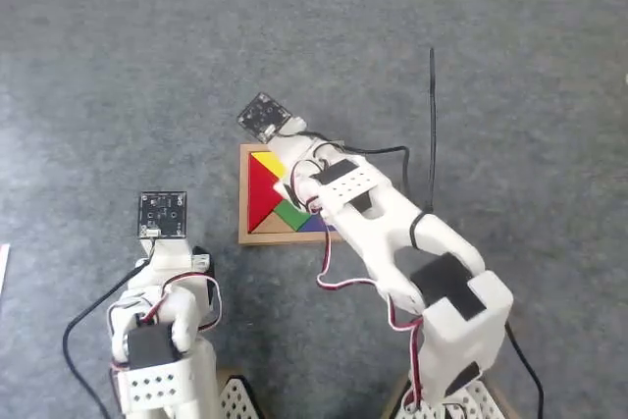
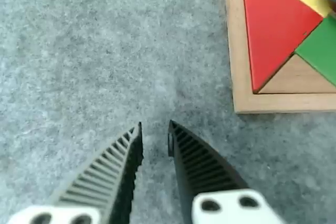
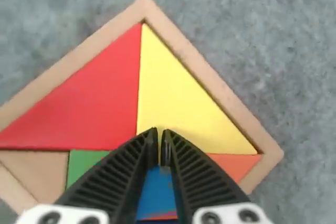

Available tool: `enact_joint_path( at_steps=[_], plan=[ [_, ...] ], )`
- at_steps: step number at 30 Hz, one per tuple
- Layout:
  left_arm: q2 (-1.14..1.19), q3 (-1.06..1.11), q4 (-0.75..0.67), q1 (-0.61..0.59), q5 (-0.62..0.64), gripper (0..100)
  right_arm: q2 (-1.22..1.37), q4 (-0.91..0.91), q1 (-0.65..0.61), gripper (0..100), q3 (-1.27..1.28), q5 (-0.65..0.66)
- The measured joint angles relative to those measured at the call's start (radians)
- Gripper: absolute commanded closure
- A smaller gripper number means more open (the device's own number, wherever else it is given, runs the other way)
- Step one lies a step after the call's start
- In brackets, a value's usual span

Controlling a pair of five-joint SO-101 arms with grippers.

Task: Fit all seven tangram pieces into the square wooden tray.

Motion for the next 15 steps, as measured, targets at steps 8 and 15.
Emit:
enact_joint_path(
  at_steps=[8,15],
  plan=[
    [0.0,0.0,0.0,0.0,0.0,92,-0.026,0.034,0.002,96.5,0.002,0.046],
    [0.0,0.0,0.0,0.0,0.0,92,-0.25,0.031,0.003,96.5,0.121,0.002]
  ],
)
